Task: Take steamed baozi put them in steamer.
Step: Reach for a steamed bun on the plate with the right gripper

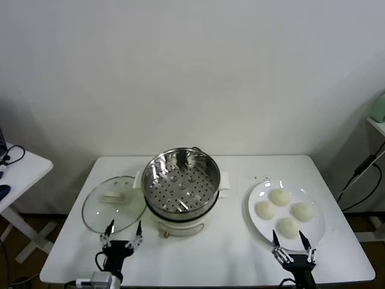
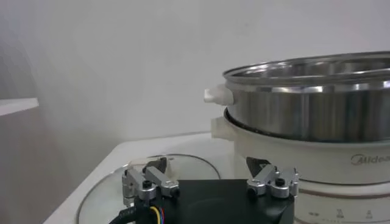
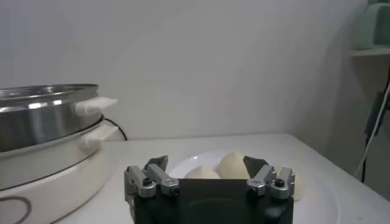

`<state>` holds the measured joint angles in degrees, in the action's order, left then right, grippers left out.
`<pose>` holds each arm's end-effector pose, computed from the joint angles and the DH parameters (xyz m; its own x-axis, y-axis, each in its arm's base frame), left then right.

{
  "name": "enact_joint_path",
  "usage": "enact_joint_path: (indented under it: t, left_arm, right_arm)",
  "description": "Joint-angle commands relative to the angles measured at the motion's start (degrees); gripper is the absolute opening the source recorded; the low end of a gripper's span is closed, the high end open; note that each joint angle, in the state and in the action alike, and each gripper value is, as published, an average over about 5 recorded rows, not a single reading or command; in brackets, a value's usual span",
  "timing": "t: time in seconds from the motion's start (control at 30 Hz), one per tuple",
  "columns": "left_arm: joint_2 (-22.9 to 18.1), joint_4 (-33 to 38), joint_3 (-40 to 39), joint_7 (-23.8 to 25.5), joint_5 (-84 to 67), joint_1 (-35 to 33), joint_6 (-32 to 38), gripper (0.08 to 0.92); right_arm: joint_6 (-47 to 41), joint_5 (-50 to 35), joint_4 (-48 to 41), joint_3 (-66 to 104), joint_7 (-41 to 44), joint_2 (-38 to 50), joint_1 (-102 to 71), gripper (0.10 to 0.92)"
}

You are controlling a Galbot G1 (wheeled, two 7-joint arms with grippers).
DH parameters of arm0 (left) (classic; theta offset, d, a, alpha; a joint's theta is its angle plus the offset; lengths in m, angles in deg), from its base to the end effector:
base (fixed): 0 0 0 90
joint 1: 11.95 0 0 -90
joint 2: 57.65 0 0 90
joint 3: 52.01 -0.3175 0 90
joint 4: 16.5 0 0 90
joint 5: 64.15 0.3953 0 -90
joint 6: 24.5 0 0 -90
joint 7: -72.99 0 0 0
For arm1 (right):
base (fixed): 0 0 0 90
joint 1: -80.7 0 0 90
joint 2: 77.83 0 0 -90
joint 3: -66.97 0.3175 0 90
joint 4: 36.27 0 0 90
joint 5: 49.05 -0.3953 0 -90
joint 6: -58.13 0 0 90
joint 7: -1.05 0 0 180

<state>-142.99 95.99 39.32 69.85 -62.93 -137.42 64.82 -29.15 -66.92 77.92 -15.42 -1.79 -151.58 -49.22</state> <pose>0.2016 0.0220 -0.3463 -0.9722 -0.0460 0.2297 -0.0203 0.9934 0.1130 0.1869 -0.0894 -0.3336 -0.9772 0.0508 0.2061 0.0496 0.9987 -0.0111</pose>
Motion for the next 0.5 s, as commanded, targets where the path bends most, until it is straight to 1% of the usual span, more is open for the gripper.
enact_joint_path:
  t: [0.03, 0.13, 0.3, 0.4, 0.5]
  left_arm:
    - [0.2, 0.2, 0.0, 0.0, 0.0, 0.1, -0.1, 0.823]
    - [0.4, 0.4, 0.0, 0.1, -0.2, 0.1, -0.1, 0.823]
    - [0.8, 0.6, 0.1, 0.1, -0.4, 0.3, 0.0, 0.823]
    - [1.0, 0.6, 0.1, 0.1, -0.5, 0.4, 0.1, 0.823]
    - [1.2, 0.5, 0.0, 0.1, -0.5, 0.6, 0.1, 0.823]
  right_arm:
    - [-7.5, -1.3, 0.2, 2.4, -0.5, 2.1, 3.9, 0.823]
    - [-11.6, -2.6, 0.1, 4.0, -0.5, 5.9, 7.2, 0.823]
    - [-18.4, -3.6, -1.8, 4.5, 1.0, 16.2, 14.7, 0.823]
    - [-22.3, -3.7, -4.1, 3.4, 3.5, 22.2, 19.8, 0.823]
    - [-27.1, -3.0, -6.1, 2.2, 9.0, 28.6, 23.5, 0.823]
